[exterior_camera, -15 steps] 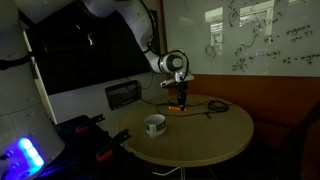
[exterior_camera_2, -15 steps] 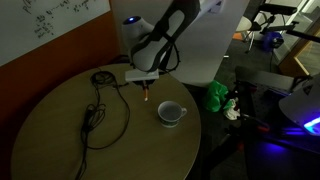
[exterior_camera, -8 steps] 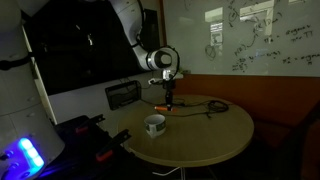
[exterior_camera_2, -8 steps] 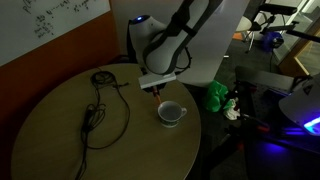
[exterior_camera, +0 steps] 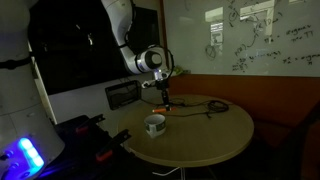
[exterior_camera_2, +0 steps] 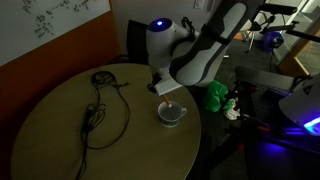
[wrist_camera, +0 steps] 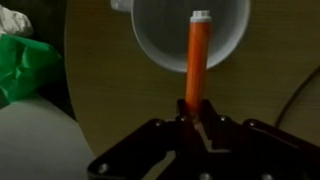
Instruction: Put the orange marker in the mug
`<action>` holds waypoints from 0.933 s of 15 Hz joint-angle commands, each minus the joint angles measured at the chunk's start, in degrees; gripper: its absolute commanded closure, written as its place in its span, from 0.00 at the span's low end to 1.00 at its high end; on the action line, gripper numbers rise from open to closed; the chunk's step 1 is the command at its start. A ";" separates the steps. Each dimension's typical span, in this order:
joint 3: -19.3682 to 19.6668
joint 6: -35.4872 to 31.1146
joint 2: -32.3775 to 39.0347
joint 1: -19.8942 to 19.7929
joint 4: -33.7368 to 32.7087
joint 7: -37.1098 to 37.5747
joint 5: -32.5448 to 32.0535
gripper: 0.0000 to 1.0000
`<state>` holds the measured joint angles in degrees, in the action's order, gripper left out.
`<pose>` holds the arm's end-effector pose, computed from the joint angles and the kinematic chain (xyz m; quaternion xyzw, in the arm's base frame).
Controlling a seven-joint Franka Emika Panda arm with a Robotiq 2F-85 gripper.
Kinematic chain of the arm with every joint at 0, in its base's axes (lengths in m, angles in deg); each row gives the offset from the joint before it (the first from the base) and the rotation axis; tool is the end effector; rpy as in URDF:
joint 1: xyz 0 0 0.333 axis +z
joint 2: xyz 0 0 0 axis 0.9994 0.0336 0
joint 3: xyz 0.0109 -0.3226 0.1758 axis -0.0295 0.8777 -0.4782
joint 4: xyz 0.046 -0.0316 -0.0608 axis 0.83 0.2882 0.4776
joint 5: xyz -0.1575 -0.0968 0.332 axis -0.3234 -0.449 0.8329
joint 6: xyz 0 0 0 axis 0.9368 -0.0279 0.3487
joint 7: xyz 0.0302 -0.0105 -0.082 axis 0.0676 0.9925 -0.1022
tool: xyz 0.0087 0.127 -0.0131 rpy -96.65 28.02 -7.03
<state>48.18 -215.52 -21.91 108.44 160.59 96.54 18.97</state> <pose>0.5776 0.0507 0.1192 0.9190 -0.3838 0.0343 0.0833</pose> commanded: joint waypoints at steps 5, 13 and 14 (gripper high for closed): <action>2.81 -5.18 -4.64 4.90 8.84 -3.19 -2.70 0.95; 1.51 -3.91 -5.67 4.50 9.56 -5.88 -1.49 0.33; 1.50 -3.75 -5.66 4.46 9.44 -5.77 -1.39 0.27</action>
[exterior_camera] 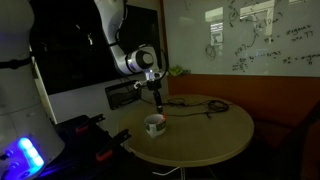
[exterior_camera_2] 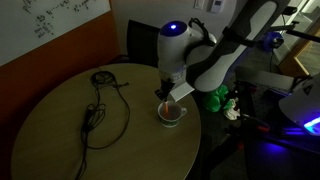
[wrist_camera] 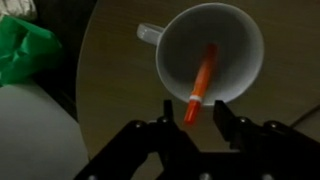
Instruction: Put the orange marker in the mug
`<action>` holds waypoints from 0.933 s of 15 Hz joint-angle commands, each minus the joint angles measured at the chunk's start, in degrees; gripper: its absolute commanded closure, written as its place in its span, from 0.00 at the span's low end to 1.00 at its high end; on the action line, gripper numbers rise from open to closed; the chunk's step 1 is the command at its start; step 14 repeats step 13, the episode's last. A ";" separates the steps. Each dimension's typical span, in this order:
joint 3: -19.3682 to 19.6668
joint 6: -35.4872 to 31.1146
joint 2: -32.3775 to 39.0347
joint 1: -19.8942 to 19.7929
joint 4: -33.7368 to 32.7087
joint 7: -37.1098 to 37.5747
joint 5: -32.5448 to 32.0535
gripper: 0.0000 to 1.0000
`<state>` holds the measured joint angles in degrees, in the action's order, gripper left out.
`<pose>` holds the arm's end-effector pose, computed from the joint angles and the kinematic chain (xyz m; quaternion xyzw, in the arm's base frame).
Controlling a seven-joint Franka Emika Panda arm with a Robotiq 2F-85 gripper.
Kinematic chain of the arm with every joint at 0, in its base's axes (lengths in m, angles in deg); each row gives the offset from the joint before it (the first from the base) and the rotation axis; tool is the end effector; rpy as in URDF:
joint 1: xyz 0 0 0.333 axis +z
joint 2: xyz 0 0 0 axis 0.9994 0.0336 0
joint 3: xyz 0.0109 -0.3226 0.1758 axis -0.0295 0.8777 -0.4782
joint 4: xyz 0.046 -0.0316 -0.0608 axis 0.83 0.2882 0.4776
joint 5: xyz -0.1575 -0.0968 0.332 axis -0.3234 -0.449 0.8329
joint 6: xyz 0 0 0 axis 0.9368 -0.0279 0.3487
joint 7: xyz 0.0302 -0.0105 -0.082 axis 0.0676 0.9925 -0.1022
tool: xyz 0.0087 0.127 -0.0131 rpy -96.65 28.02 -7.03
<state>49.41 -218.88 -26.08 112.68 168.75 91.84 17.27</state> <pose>0.5329 0.0718 0.1264 0.9457 -0.3115 0.0288 0.0882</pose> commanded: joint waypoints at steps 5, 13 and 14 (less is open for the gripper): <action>0.20 2.60 -2.31 -0.10 0.86 -0.50 1.16 0.00; -6.11 8.28 -7.35 -8.05 1.12 -6.29 3.60 0.00; -6.11 8.28 -7.35 -8.05 1.12 -6.29 3.60 0.00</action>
